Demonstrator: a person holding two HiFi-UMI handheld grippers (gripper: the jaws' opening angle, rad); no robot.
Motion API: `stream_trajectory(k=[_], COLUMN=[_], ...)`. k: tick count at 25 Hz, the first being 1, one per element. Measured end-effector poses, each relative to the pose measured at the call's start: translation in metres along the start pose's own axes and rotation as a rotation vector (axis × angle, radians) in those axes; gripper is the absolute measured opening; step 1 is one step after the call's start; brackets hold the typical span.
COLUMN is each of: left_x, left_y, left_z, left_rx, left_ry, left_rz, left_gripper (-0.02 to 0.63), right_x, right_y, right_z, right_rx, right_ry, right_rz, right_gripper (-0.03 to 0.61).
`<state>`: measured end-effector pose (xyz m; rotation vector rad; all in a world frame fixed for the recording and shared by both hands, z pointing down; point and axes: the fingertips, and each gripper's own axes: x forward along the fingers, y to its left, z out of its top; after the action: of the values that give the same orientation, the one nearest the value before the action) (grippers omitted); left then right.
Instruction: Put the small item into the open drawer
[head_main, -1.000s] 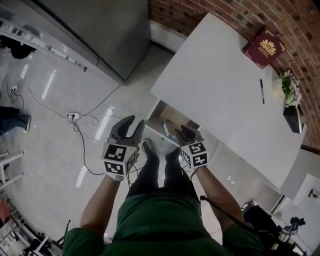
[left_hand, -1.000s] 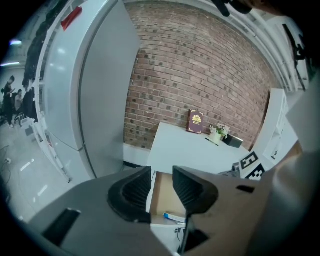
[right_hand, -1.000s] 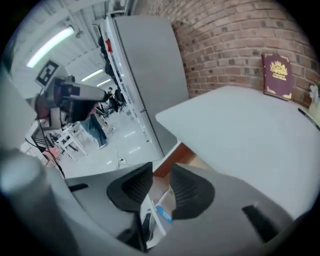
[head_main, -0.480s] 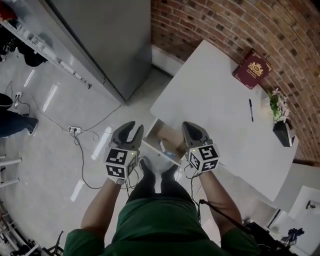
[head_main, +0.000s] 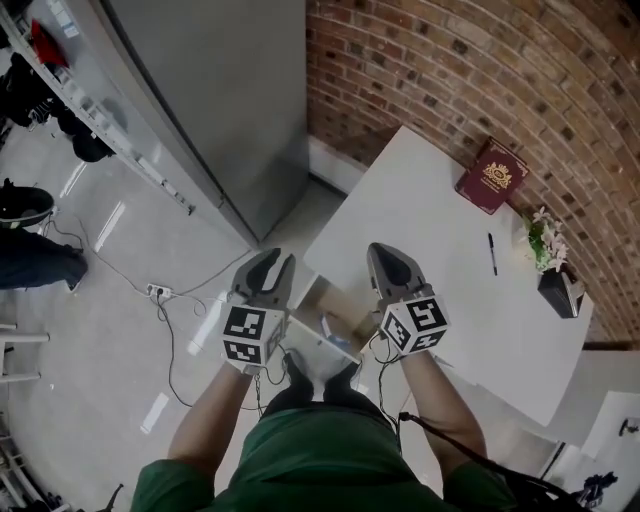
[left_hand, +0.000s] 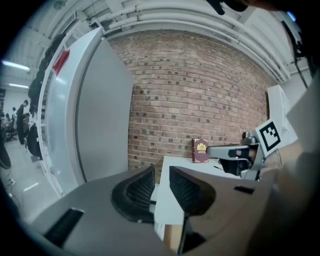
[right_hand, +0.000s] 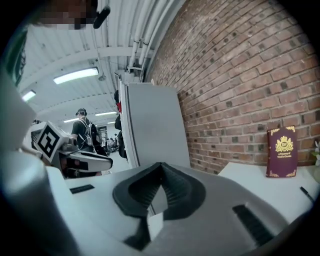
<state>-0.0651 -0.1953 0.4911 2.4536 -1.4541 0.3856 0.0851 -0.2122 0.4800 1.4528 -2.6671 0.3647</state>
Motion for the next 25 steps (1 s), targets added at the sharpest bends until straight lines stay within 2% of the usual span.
stream_trajectory(k=[4,10,17,25], left_x=[-0.002,-0.014,-0.026,-0.047], left_y=[0.0,-0.011,-0.021,-0.023], left_z=[0.037,0.095,0.159,0.209], left_rx=[0.091,0.081,0.091,0.125], left_ry=[-0.137,-0.295,-0.427,-0.531], left_rz=[0.058,0.041,0.027,0.035], left_gripper=[0.06,0.043,0.04,0.04], right_x=[-0.005,-0.016,-0.026,-0.041], right_y=[0.0,0.002,0.001,0.009], right_z=[0.043,0.093,0.143,0.195], right_rx=[-0.007,-0.023,-0.069,-0.182], right_ry=[-0.082,-0.189,-0.286,-0.375], right_rz=[0.006,0.006,-0.019,-0.05], right_gripper=[0.005,0.005,0.005,0.005])
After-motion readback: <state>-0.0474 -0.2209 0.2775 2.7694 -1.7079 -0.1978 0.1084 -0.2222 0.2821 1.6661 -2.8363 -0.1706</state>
